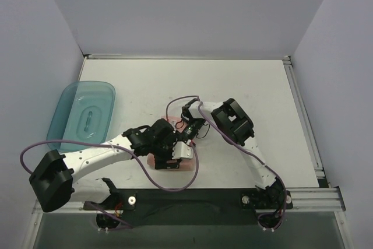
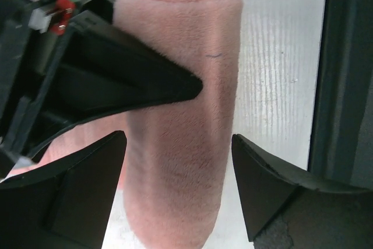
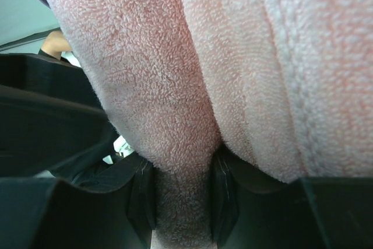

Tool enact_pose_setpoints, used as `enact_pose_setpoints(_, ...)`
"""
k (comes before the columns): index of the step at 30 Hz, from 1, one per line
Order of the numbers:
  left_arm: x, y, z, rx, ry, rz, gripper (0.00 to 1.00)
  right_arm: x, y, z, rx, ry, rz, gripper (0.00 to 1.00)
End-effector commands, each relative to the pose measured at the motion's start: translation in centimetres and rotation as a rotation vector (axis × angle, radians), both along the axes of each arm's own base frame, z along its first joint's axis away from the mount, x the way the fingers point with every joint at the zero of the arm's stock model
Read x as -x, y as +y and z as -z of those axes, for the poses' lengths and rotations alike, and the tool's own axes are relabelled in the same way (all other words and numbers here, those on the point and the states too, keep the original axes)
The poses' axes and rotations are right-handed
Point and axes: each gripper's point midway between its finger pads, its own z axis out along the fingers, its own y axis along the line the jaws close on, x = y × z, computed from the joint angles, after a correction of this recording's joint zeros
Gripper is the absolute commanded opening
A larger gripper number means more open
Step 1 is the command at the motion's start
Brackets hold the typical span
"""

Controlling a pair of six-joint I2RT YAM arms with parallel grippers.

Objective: Roll the towels
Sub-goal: Roll the towel

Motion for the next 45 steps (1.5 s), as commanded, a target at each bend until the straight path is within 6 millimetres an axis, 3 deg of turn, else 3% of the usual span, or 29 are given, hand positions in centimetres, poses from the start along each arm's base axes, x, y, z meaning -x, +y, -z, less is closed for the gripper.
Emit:
enact_pose_setpoints(1, -0.6, -1.4, 0.7, 0.006, -0.029, 0.028, 0.83, 0.0, -3.1, 4.5, 0.177, -0.042, -0.069, 0.15)
enact_pose_setpoints(4, 0.1, -1.1, 2.4, -0.037, 0.010, 0.037, 0.77, -0.3, -3.2, 4.2, 0.172, -0.054, -0.064, 0.19)
enact_pose_setpoints(7, 1.3, -0.2, 3.9, -0.103, 0.080, 0.048, 0.52, -0.9, -3.4, 3.8, 0.170, -0.072, -0.055, 0.23)
enact_pose_setpoints(8, 1.6, 0.0, 4.1, -0.115, 0.099, 0.051, 0.40, -1.1, -3.4, 3.6, 0.168, -0.079, -0.050, 0.25)
enact_pose_setpoints(12, 3.5, 1.2, 5.3, -0.185, 0.217, 0.051, 0.21, -3.3, -3.5, 1.7, 0.169, -0.120, 0.011, 0.40)
enact_pose_setpoints(18, 6.3, 1.7, 5.6, -0.235, 0.425, 0.049, 0.06, -9.9, -5.0, -3.2, 0.136, -0.300, 0.158, 0.62)
enact_pose_setpoints(23, 5.4, 0.5, 4.0, -0.203, 0.533, 0.017, 0.05, -15.2, -8.9, -7.5, 0.110, -0.455, 0.316, 0.65)
enact_pose_setpoints(25, 4.5, 0.6, 3.5, -0.192, 0.633, -0.038, 0.06, -15.4, -10.3, -9.3, 0.092, -0.499, 0.353, 0.65)
enact_pose_setpoints(27, 2.4, -0.2, 2.6, -0.155, 0.655, -0.067, 0.07, -15.8, -12.1, -10.2, 0.082, -0.535, 0.392, 0.66)
enact_pose_setpoints(28, 1.6, 0.4, 3.2, -0.181, 0.695, -0.111, 0.08, -15.0, -12.9, -10.8, 0.080, -0.544, 0.403, 0.66)
enact_pose_setpoints(30, -0.7, -0.5, 2.5, -0.158, 0.685, -0.120, 0.09, -14.4, -14.3, -11.0, 0.079, -0.565, 0.415, 0.65)
enact_pose_setpoints(32, -2.6, -1.0, 2.5, -0.160, 0.726, -0.151, 0.10, -12.5, -15.2, -11.3, 0.074, -0.572, 0.412, 0.65)
enact_pose_setpoints(34, -2.7, -1.0, 3.3, -0.186, 0.814, -0.162, 0.12, -11.6, -15.8, -12.2, 0.053, -0.623, 0.423, 0.63)
enact_pose_setpoints(35, -3.1, -0.9, 3.5, -0.181, 0.828, -0.149, 0.14, -10.4, -16.3, -11.5, 0.064, -0.597, 0.428, 0.62)
enact_pose_setpoints(36, -3.6, -1.1, 3.2, -0.177, 0.838, -0.141, 0.14, -10.0, -16.7, -12.4, 0.052, -0.647, 0.445, 0.61)
enact_pose_setpoints(37, -3.7, -1.0, 4.0, -0.184, 0.865, -0.133, 0.15, -10.3, -17.0, -11.9, 0.068, -0.694, 0.469, 0.60)
enact_pose_setpoints(38, -4.3, -0.8, 4.3, -0.171, 0.862, -0.120, 0.15, -9.1, -17.4, -10.8, 0.087, -0.696, 0.470, 0.60)
enact_pose_setpoints(39, -4.8, -0.9, 4.3, -0.164, 0.868, -0.117, 0.15, -8.7, -17.8, -11.3, 0.083, -0.774, 0.475, 0.60)
enact_pose_setpoints(41, -5.6, -0.8, 5.1, -0.148, 0.902, -0.123, 0.15, -8.7, -18.1, -10.7, 0.100, -0.872, 0.465, 0.61)
enact_pose_setpoints(45, -6.3, -0.3, 6.1, -0.155, 0.967, -0.138, 0.17, -9.2, -17.4, -12.3, 0.071, -1.063, 0.450, 0.61)
